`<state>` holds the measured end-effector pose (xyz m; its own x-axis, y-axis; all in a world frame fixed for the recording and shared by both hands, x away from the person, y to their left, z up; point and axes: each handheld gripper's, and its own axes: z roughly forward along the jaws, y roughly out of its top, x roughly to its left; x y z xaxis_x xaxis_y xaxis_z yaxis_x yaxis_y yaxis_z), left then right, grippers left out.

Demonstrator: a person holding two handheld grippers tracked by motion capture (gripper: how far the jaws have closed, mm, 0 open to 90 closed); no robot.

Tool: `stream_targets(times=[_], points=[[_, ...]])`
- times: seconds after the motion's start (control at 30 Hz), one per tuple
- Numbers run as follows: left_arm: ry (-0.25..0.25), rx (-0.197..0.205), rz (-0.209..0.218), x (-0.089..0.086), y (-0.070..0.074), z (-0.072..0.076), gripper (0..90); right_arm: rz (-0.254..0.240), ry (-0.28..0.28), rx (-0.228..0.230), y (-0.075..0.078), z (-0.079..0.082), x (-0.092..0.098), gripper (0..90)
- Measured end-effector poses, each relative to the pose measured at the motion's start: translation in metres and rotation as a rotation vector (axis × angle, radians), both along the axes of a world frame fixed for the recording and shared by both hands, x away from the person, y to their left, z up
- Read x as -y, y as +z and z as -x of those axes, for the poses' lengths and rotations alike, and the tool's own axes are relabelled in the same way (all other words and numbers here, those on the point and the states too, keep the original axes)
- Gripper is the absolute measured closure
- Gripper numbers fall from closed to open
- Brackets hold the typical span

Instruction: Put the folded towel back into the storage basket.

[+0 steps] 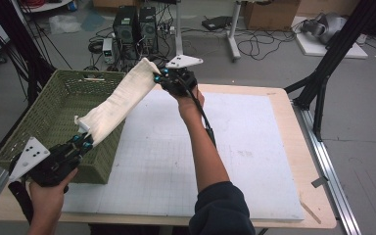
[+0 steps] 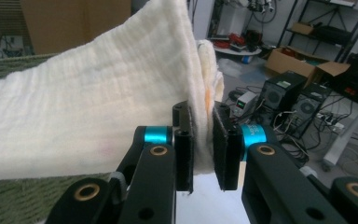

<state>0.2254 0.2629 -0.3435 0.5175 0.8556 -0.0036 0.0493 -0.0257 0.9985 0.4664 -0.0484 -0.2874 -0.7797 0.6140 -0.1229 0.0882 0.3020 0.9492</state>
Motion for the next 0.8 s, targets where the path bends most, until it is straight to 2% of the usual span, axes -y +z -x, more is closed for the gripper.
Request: stream_targets(times=[0.2,0.33,0.63,0.8], points=[[0.036,-0.005,0.0,-0.012,-0.001,0.006,82.5,0.0,0.016,-0.01,-0.003,-0.006,-0.02,80.5],[0.062,-0.002,-0.005,-0.02,0.0,0.012,82.5,0.014,0.041,-0.015,0.001,-0.011,-0.04,80.5],[0.122,-0.004,0.034,-0.044,0.0,0.023,82.5,0.026,0.101,-0.014,0.007,-0.02,-0.094,80.4],[0.151,-0.009,0.022,-0.054,-0.001,0.027,82.5,0.025,0.116,-0.022,0.005,-0.022,-0.11,80.4]])
